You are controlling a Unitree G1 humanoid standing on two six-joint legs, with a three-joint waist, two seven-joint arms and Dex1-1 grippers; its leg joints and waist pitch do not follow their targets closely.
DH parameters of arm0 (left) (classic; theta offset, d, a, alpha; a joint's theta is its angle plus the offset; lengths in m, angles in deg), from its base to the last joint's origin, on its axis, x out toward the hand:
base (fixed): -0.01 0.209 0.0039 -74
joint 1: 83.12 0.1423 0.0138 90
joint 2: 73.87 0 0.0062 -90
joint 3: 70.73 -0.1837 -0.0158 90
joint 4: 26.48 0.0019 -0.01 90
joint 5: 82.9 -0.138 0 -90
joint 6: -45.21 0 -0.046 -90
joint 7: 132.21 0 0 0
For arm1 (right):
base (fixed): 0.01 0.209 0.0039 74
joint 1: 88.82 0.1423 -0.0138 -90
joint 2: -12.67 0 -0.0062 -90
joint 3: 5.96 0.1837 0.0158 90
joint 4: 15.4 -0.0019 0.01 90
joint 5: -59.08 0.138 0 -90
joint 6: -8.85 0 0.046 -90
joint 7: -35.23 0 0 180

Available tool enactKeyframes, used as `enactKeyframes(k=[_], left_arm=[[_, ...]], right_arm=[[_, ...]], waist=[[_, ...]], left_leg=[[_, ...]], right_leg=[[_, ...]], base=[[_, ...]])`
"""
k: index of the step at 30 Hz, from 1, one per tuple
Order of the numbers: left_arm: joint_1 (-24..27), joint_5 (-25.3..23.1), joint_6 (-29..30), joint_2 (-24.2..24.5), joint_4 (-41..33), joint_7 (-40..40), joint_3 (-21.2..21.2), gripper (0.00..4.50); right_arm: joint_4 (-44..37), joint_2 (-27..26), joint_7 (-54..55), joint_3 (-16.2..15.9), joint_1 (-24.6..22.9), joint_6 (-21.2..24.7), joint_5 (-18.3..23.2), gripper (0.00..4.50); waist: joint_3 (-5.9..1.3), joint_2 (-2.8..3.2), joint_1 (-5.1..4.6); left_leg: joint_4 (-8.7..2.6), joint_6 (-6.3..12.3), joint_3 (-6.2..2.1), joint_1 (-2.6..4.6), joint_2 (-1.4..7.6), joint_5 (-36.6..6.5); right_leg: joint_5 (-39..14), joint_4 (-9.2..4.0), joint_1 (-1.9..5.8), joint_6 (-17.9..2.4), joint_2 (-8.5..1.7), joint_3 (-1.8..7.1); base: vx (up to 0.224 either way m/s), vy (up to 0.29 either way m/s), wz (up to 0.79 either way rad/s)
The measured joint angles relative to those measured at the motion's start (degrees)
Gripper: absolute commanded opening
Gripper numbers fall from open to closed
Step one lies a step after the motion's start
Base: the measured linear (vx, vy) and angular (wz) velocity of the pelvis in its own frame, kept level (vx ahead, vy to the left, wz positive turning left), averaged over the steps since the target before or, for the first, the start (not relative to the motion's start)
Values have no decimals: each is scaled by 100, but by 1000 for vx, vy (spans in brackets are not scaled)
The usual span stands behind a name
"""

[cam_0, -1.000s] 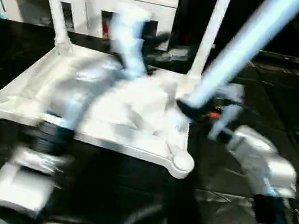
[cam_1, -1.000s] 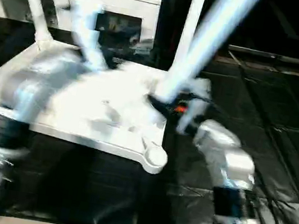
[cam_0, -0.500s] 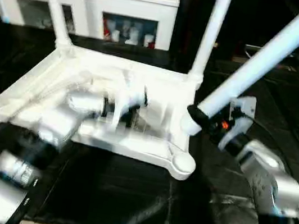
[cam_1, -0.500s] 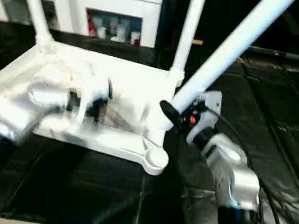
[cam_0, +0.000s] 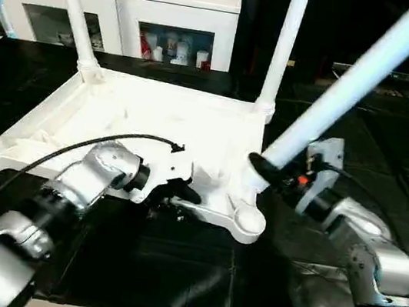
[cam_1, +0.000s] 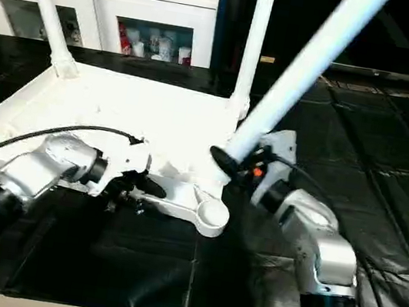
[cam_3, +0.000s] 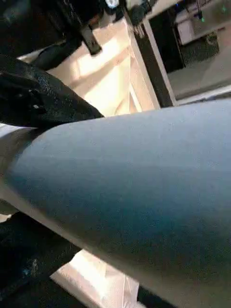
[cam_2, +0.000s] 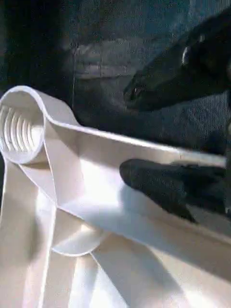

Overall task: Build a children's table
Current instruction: Pick table leg, then insert table leg to table base

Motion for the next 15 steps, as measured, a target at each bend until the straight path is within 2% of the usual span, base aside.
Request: enactKeyframes(k=[1,4,7,10,12,15], left_arm=[[-5,-1,-9,0,14,0,0,158],[-28,-14,-98,-47,155,2,0,147],[-77,-103,-219,-125,359,18,0,107],[-125,-133,-309,-180,473,-21,-12,98],[-168,-225,-432,-235,638,-33,-15,67],[-198,-329,-595,-292,847,-64,-21,49]], right_arm=[[0,0,-9,-14,0,1,0,191],[-7,17,-22,-31,-23,3,-2,191],[-13,59,-30,-91,-66,4,-49,191],[-13,64,-31,-132,-92,5,-97,191],[-15,76,-34,-136,-94,6,-97,191],[-22,109,-44,-137,-96,5,-99,191]], waist=[[0,0,2],[-2,3,8],[-3,8,11],[-5,15,11],[-4,19,13],[-4,20,12]], left_leg=[[0,0,0,0,0,0],[-3,0,1,-1,1,0],[-6,0,1,-4,2,0],[-8,0,2,-3,2,0],[-8,0,2,-2,1,-1],[-9,0,3,0,1,-1]], right_leg=[[0,0,0,0,0,0],[0,0,0,1,0,1],[-8,-1,-1,9,0,2],[-10,-1,-1,3,0,7],[-11,-2,-1,4,0,8],[-15,-2,0,11,0,9]], base=[[0,0,0],[0,0,0],[0,0,0],[0,0,0],[0,0,0],[0,0,0]])
